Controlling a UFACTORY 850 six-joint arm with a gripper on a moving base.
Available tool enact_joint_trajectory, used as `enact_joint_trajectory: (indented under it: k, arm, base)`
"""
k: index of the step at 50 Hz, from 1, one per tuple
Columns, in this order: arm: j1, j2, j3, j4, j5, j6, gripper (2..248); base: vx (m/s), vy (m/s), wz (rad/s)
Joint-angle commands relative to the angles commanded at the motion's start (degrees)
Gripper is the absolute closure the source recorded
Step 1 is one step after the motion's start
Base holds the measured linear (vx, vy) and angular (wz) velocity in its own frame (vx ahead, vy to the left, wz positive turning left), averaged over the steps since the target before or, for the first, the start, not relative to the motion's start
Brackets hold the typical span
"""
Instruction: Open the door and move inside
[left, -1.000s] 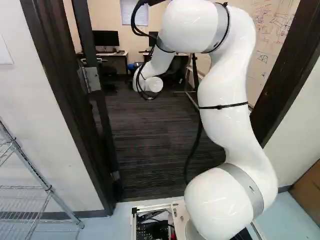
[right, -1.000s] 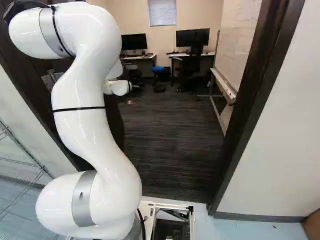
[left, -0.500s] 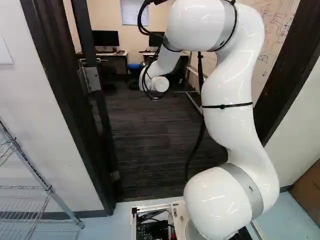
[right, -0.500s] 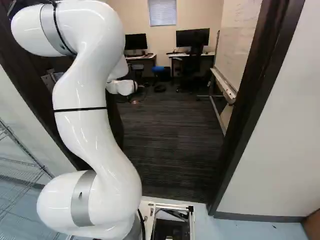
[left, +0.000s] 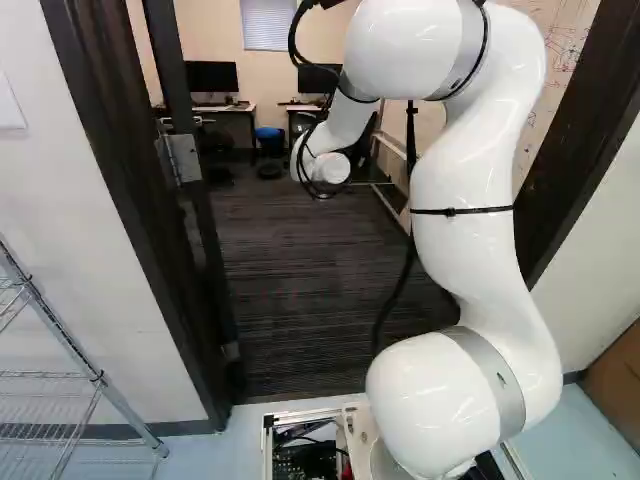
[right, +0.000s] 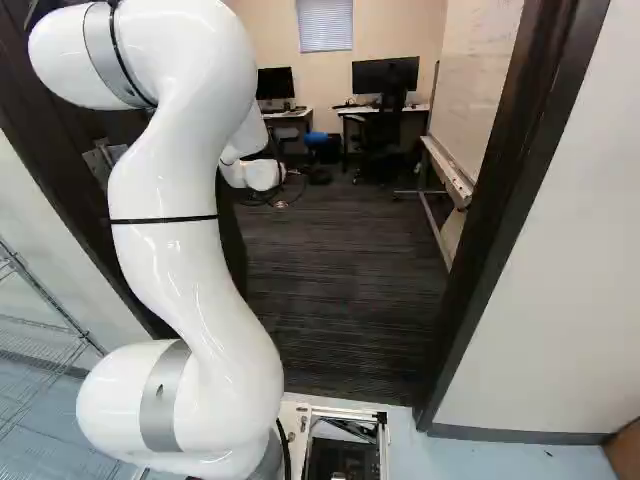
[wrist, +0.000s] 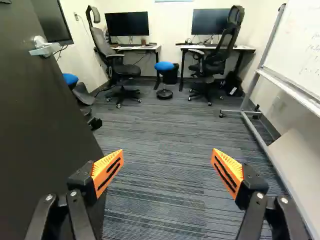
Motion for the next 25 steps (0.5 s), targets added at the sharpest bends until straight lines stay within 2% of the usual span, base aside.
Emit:
enact_joint_trajectory:
  k: [6, 25]
  arm:
    - [-0.78, 0.16, 0.21, 0.00, 0.00, 0.00, 3]
    - [-0.90, 0.93, 1.20, -0.03, 0.19, 0.00, 3]
  base:
    - [0.000, 0.000, 0.000]
    - [0.000, 0.000, 0.000]
